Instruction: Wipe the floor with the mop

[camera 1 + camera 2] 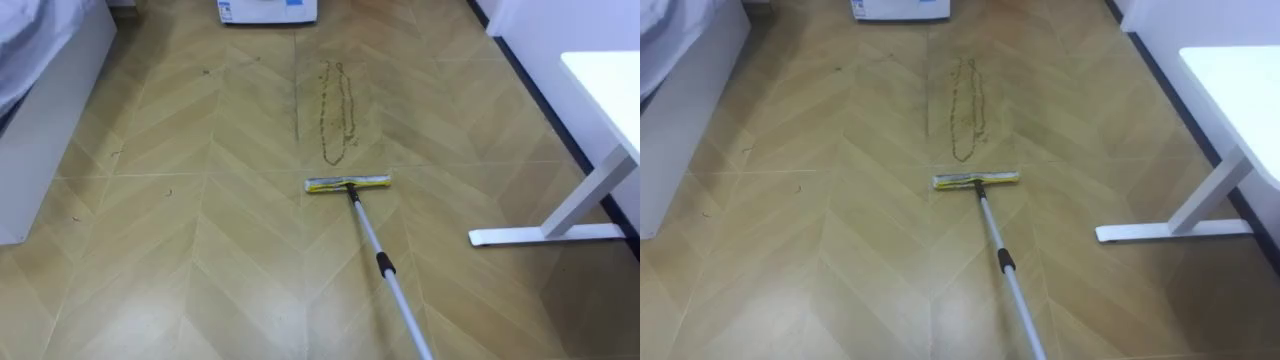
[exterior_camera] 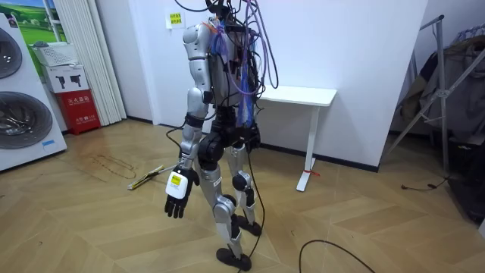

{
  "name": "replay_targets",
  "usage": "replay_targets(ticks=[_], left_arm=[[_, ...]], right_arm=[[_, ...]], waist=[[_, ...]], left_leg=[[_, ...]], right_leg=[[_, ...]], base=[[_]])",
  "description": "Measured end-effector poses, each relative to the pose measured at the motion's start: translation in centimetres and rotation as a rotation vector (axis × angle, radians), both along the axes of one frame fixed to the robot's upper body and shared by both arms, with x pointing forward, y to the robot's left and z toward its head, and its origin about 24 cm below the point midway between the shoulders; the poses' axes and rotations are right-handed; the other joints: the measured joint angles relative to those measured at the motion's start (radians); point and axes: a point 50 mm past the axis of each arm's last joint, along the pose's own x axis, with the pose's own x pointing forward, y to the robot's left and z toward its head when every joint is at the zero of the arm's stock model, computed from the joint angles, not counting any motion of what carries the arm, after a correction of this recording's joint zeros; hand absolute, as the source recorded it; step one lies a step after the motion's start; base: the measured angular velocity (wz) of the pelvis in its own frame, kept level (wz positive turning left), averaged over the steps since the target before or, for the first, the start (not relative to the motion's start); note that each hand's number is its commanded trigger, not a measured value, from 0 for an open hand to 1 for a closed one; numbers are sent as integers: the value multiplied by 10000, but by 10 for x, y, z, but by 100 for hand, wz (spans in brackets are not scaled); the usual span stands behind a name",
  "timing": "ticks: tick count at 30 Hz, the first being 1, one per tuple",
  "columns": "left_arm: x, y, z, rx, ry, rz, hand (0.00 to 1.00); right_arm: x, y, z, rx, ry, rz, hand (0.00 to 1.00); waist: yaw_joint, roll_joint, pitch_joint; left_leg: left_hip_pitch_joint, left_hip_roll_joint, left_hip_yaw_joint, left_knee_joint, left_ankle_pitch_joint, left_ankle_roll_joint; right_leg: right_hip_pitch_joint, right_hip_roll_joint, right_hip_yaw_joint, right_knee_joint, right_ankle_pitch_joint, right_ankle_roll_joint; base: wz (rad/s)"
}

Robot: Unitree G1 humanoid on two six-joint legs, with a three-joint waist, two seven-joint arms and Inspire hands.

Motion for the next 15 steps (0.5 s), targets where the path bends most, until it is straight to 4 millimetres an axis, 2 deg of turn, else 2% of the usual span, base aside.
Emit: replay_targets(ticks=[8, 15], left_arm=[[1, 0, 0, -6, -12, -30, 0], [5, -3, -1, -62, -12, -217, 0]], right_arm=[[1, 0, 0, -40, -27, -80, 100], [12, -1, 0, -286, -207, -157, 100]], waist=[[3, -52, 23], [15, -51, -20]], left_leg=[[-24, 4, 1, 9, 0, 0], [-557, -2, 11, 108, 1, 0]], right_leg=[[-12, -3, -9, -27, -1, -4], [-714, -25, 1, 241, 12, -31]], base=[[0], [-1]])
